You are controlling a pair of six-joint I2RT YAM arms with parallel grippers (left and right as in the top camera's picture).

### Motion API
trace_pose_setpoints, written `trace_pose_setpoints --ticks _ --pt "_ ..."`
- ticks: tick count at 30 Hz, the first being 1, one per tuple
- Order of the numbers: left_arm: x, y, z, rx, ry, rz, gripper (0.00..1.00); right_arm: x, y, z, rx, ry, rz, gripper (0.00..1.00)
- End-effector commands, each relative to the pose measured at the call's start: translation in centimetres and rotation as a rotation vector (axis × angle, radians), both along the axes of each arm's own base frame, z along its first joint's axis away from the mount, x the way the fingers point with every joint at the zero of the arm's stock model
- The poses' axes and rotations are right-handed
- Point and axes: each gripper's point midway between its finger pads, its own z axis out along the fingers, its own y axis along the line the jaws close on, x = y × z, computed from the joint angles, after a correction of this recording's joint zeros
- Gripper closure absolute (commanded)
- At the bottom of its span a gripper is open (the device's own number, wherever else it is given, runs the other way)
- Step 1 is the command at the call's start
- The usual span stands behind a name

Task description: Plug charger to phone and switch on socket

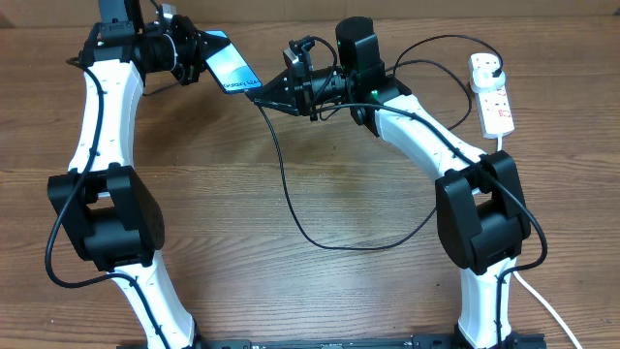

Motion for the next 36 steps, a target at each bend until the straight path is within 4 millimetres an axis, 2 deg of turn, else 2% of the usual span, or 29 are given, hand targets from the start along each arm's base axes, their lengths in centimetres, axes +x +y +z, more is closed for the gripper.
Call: trace_pose_setpoints --ticks 1,36 --pt "-0.53 -1.67 0.51 -0.042 0.005 -0.047 0.96 0.88 -0.09 2.22 0.009 -0.054 -0.058 0.96" --pt "-0.72 -1.94 0.96 -0.071 0.000 -0.066 0.96 0.50 -0.10 2.16 0.013 -0.057 -0.037 0.96"
